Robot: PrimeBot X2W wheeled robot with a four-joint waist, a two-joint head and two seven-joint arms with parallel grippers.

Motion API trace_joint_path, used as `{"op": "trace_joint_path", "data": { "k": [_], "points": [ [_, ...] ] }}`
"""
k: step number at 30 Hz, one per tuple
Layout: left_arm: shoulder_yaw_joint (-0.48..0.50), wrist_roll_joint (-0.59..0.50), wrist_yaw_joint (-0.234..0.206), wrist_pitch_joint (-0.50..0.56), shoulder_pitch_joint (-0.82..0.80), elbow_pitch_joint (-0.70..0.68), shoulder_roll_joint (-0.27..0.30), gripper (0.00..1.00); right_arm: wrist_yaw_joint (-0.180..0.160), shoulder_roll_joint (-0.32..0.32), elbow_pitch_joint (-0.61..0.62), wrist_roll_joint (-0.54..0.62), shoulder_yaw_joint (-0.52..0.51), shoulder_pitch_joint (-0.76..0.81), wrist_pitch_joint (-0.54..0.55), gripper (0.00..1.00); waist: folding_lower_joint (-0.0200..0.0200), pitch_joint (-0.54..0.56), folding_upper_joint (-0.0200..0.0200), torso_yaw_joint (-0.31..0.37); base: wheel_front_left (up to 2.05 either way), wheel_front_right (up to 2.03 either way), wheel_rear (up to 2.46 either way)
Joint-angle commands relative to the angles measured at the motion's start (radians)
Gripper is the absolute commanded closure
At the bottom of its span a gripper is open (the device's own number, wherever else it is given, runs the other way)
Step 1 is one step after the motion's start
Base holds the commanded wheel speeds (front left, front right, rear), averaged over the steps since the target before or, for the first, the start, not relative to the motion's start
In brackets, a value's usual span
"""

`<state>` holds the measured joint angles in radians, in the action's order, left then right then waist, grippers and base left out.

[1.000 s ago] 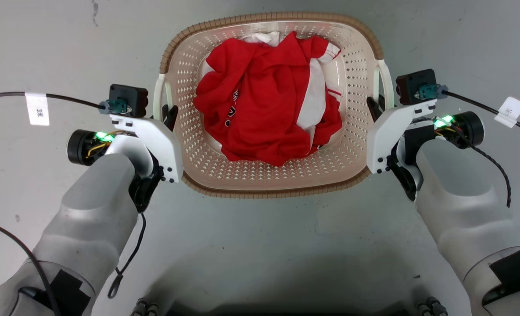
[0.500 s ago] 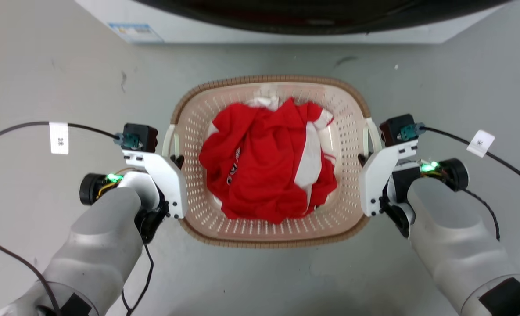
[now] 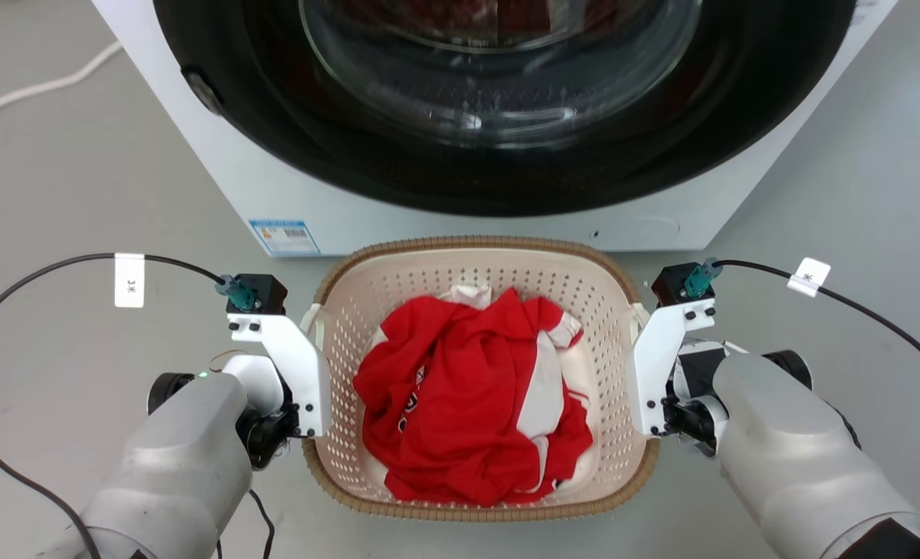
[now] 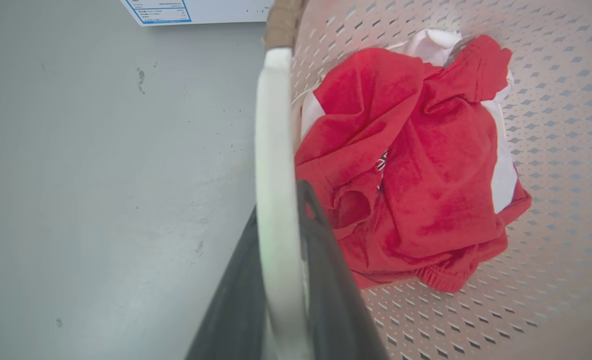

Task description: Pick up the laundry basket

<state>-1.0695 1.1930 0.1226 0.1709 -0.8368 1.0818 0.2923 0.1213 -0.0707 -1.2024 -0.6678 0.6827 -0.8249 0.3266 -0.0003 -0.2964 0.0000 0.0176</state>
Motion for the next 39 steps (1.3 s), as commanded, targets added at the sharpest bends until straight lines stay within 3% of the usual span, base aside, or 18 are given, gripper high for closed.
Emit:
{"op": "trace_joint_path", "data": {
  "k": [1, 18, 39],
  "points": [
    [-0.009, 0.012, 0.014, 0.013, 0.007, -0.014, -0.035, 1.0, 0.017, 0.037, 0.01, -0.019, 0.015, 0.015, 0.029, 1.0, 0.0003, 0.065, 0.0, 0.005, 0.0, 0.0, 0.0],
    [-0.067, 0.091, 0.014, 0.184, 0.069, 0.039, -0.078, 1.0, 0.017, 0.037, -0.011, -0.143, 0.047, 0.113, 0.151, 1.0, 0.0003, 0.259, 0.0, -0.01, 0.0, 0.0, 0.0],
    [-0.094, 0.127, 0.015, 0.194, 0.117, 0.065, -0.111, 1.0, 0.017, 0.034, -0.046, -0.181, 0.08, 0.158, 0.136, 1.0, 0.0003, 0.305, 0.0, -0.027, 0.0, 0.0, 0.0]
  ]
}}
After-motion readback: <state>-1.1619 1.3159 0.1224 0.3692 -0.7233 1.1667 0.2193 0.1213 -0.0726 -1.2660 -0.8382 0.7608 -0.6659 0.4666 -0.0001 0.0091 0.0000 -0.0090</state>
